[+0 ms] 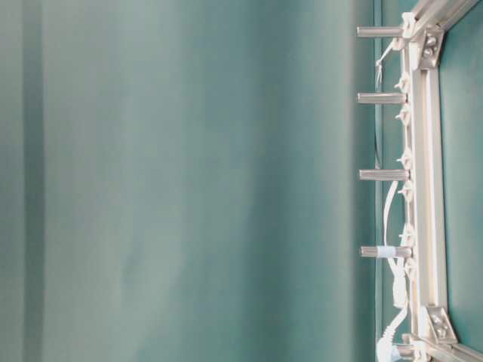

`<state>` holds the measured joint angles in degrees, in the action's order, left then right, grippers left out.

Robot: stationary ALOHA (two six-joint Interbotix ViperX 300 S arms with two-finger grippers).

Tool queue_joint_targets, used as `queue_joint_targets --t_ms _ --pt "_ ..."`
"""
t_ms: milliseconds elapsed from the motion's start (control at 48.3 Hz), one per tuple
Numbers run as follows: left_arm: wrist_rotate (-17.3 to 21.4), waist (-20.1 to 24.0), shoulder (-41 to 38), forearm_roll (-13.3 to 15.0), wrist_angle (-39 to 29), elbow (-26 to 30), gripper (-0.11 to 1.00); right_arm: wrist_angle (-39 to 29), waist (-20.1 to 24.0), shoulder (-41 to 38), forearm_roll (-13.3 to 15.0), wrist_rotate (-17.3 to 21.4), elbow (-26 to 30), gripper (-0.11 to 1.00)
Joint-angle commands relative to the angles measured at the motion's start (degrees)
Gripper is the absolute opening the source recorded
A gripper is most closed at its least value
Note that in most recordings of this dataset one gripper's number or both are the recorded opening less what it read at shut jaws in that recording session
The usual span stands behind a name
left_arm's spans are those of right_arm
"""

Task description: Insert the wire through the string loop located on the right side.

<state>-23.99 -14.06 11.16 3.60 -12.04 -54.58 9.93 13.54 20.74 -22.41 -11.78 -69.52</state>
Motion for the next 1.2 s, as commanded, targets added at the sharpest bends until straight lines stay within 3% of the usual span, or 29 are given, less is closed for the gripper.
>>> queue_joint_targets --t_ms 0,249,850,995,1036,1119,1181 --pt "-0.5 -0.4 1.1 -0.2 -0.6 -0.4 0.22 0.5 0.1 0.2 0.1 -0.1 0.8 0.93" --pt "-0.4 -0.4 1.1 -0.2 -1.0 -2.4 0.22 0.5 0.1 0.3 0.1 -0.1 0.8 0.93" --pt "-0.4 0.4 1.1 -0.3 -7.2 -0.9 0.23 0.5 0.1 0.2 0.1 -0.1 0.8 0.93" --pt "-0.4 0.4 1.1 -0.4 -7.1 -1.0 0.63 0.5 0.1 0.2 0.1 -0.1 0.8 0.93" --pt "-0.4 0.4 1.1 -0.4 -7.2 -1.1 0.68 0.5 0.1 0.2 0.2 -0.1 0.9 0.93" --pt "-0.4 0.4 1.1 -0.4 -7.1 -1.1 0.48 0.7 0.1 0.3 0.1 -0.1 0.9 0.93" --pt "-0.4 0.4 1.1 -0.4 -7.1 -1.1 0.47 1.1 0.1 0.3 0.1 -0.1 0.8 0.93"
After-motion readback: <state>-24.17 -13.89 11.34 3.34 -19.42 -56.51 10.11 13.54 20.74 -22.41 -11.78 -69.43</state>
